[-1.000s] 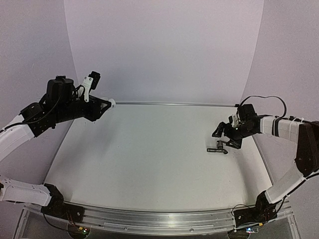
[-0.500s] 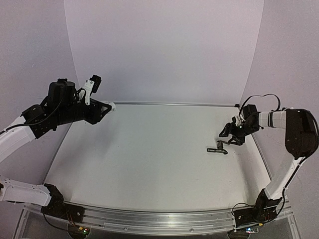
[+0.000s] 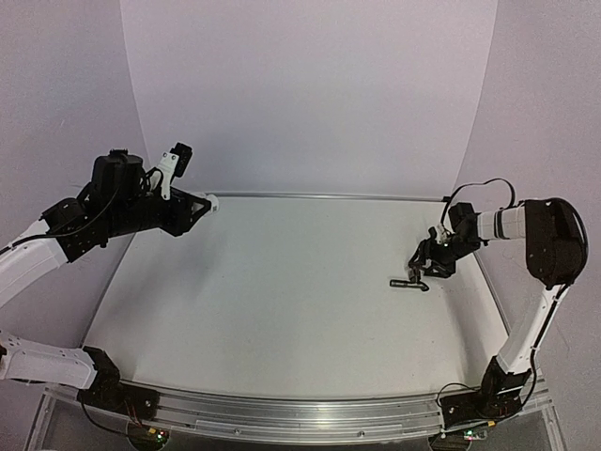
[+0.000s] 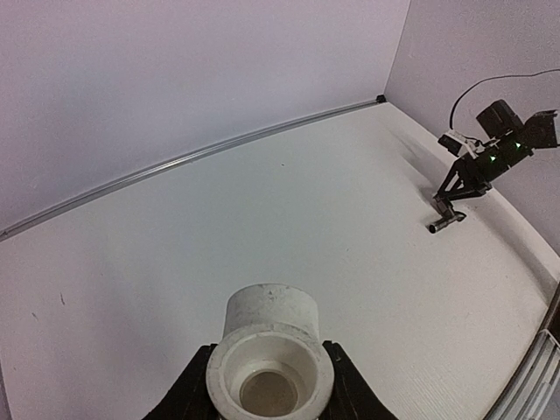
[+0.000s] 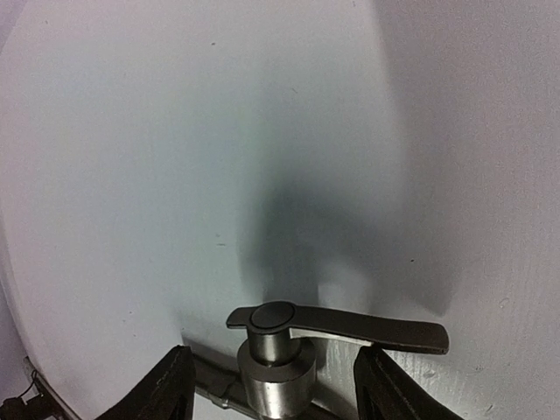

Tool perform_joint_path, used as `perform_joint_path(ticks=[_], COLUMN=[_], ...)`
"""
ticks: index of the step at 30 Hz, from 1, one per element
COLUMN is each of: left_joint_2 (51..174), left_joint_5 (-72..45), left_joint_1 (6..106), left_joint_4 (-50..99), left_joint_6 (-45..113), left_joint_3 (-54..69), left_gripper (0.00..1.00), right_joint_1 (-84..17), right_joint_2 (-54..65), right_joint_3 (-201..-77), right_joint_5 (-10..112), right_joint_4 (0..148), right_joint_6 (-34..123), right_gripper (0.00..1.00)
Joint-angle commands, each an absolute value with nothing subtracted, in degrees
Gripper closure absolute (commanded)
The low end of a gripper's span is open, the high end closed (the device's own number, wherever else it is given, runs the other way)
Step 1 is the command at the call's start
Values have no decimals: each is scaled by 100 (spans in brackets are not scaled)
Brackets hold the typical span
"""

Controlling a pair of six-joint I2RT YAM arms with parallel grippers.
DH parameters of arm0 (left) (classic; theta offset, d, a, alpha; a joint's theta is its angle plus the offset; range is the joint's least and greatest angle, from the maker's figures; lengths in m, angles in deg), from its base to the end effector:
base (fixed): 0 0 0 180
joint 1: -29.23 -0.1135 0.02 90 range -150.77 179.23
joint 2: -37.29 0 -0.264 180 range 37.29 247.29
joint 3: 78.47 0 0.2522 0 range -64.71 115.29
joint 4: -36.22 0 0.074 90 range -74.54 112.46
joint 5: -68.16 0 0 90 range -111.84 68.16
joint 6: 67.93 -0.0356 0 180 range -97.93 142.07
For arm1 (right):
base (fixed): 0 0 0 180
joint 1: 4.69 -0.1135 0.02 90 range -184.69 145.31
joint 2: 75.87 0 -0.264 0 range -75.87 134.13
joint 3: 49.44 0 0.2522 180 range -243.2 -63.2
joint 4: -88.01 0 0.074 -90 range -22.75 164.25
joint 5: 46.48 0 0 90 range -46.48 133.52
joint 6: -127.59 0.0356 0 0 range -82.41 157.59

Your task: Install the water faucets

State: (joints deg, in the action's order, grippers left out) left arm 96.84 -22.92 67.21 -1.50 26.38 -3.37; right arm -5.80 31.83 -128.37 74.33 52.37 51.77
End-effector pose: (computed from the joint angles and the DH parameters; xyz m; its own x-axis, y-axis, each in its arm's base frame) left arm 0.1822 -0.1414 0.3673 -0.3418 0.1715 -0.9240 0.5775 0.8140 -0.0625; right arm 0.3661 0.0253 0.1493 -0.9325 0.1924 -0.3056 -0.0097 0.8327 0.5537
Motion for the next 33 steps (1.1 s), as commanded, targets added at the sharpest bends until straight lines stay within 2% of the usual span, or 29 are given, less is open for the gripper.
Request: perform_joint_path(ticks=[1, 4, 8, 14, 17, 22, 26, 31, 33], left_joint_2=[9645, 9632, 9644, 9664, 9678, 9800, 9981, 10454, 10650], left_joint_5=[-2219, -2242, -2223, -2202, -2027, -1703, -1063, 34, 537], left_joint_1=[6727, 6729, 6729, 6730, 6730, 6729, 6729, 6709, 6652], left_joint_4=[211, 201, 220, 235, 264, 464, 1186, 2052, 2380], left_joint_6=[2584, 2593, 2593, 2670, 2795, 3366, 4322, 5429, 5874], left_joint_3=[-311, -320, -298, -263, -245, -288, -634, -817, -835], left_gripper=[100, 100, 100, 100, 100, 100, 100, 100, 100], right_joint_1=[-1025, -1256, -1497, -1879, -1903, -2192, -2793, -3744, -3849], right_joint_2=[3291, 3254, 3372, 3540, 3479, 3003, 2533, 1813, 1472], right_joint_3=[-13010, -12951, -13038, -13038, -12993, -13013, -13220, -13264, -13163], right_joint_5=[6304, 5489, 4707, 4040, 3994, 3709, 3045, 996, 702], right_joint_4=[5245, 5198, 5010, 4810, 4909, 5129, 5222, 5653, 5841], right_joint_6=[5319, 5498, 5644, 5815, 5840, 5634, 5268, 4974, 5305], right_gripper=[37, 37, 47, 50, 63, 99, 100, 100, 100])
